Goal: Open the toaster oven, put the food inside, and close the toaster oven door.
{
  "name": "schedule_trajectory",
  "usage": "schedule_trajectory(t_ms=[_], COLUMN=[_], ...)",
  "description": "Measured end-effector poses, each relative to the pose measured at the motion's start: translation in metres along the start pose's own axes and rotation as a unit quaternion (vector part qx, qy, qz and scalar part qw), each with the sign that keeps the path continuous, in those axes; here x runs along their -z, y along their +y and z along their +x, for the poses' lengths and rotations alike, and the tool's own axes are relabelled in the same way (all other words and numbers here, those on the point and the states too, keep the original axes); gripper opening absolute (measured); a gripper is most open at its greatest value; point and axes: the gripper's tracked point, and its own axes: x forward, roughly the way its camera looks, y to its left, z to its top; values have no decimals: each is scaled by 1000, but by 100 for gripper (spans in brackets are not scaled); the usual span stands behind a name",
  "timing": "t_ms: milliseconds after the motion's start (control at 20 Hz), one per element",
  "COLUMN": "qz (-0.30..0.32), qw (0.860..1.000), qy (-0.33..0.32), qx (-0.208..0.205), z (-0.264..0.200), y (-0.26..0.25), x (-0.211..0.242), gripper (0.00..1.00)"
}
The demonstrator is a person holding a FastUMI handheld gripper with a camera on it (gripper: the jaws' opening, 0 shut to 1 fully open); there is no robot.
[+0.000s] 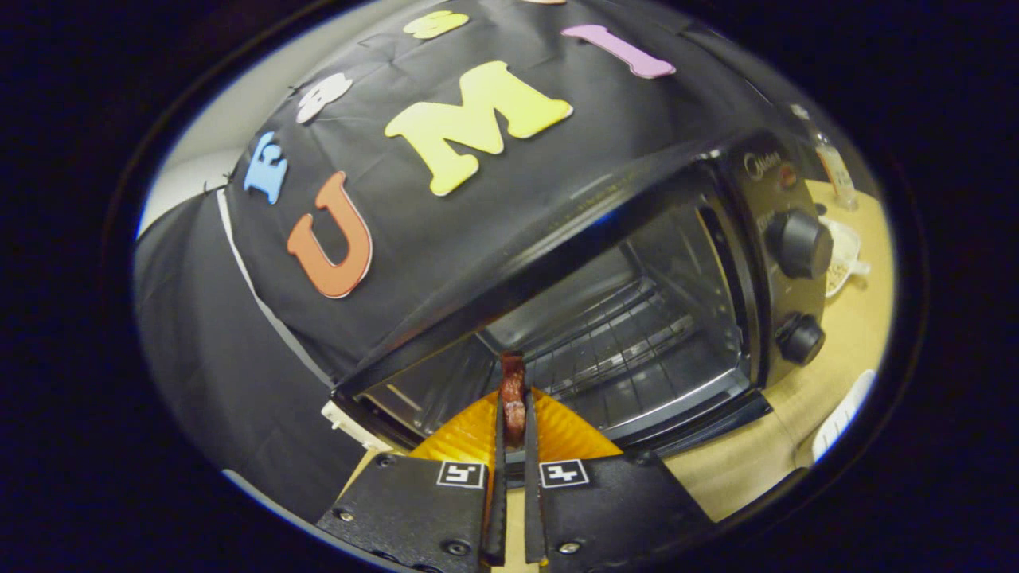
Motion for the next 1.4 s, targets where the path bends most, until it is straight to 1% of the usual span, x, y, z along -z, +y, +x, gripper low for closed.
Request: schedule_trajectory(t_ms=[150, 350, 550, 650, 700, 800, 900, 1050, 1100, 1150, 1250, 1300, 1350, 1400], qz=[3, -15, -65, -100, -123, -167, -200, -217, -219, -224, -245, -256, -263, -262], qw=[1000, 999, 996, 991, 986, 973, 964, 962, 962, 961, 957, 955, 955, 956], qy=[-7, -23, -27, -41, -53, -82, -87, -85, -86, -89, -91, -91, -86, -79], qx=[-1, 23, 49, 74, 96, 134, 152, 143, 139, 136, 125, 117, 107, 100], z=[5, 0, 0, 0, -3, -10, -22, -50, -63, -76, -104, -119, -130, -143], y=[-4, -10, -17, -26, -33, -44, -46, -34, -29, -24, -11, -4, 2, 6], x=[-1, -2, -9, -20, -27, -44, -47, -41, -38, -34, -23, -16, -5, 8], gripper=[14, 21, 29, 33, 34, 42, 49, 62, 65, 73, 83, 86, 96, 99])
